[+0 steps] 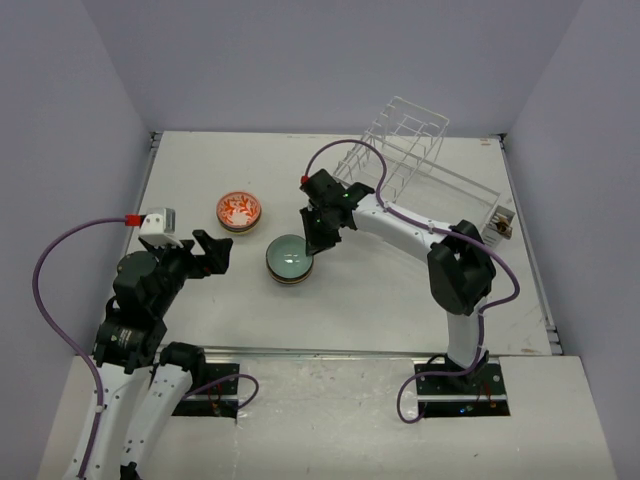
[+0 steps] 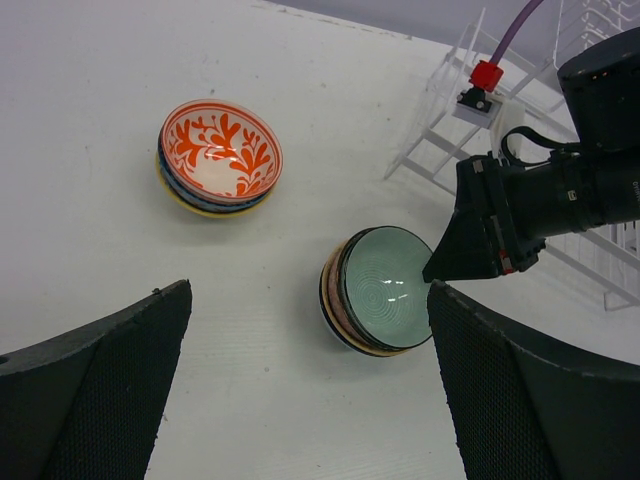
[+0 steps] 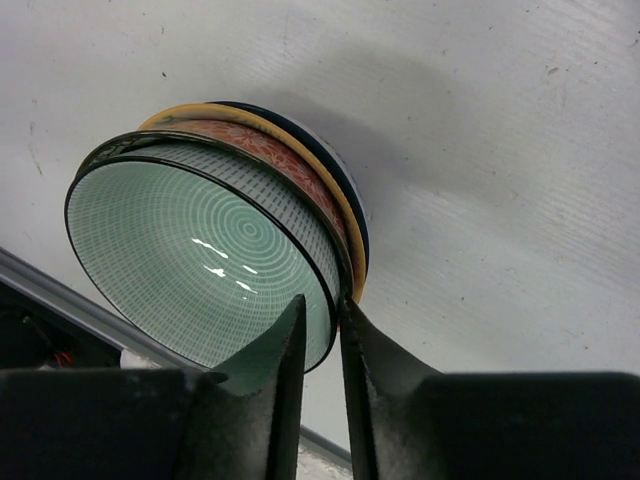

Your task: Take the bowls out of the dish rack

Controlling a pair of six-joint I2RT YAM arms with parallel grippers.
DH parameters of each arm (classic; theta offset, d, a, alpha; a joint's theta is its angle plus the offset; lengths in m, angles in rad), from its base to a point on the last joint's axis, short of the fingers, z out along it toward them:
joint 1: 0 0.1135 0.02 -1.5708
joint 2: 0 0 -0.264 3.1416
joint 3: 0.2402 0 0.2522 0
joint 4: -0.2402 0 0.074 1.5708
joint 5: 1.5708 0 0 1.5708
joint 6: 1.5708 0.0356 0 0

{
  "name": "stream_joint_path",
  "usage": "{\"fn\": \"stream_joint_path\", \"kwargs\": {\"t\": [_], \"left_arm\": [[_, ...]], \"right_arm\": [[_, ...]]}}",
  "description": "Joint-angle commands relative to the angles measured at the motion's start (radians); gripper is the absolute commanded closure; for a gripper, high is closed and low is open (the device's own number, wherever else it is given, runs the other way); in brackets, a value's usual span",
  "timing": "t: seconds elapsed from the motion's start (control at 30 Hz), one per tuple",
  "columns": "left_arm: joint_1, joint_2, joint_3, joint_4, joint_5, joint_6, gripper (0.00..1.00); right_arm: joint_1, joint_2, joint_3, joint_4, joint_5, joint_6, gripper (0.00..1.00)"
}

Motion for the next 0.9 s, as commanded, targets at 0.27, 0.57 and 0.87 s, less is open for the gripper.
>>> {"fn": "stream_joint_path", "kwargs": {"t": [0.27,0.57,0.87], "left_arm": [[-0.006,0.063,0.047,-0.024,-0.146,-0.017,0.0],[-0.006,0.17,0.124,-0.098,-0.419,-0.022,0.0],[-0.006,0.207,0.283,-0.177,-0.499,0.032,0.0]], "right_arm": [[0.006,-0.147,0.083,-0.085,0.069,-0.031,0.58],[0.005,-0.413,0.102,-0.15,0.256,-0.092,0.01],[0.005,-0.755,-0.064,-0.164,0.491,-0.069,0.01]]}}
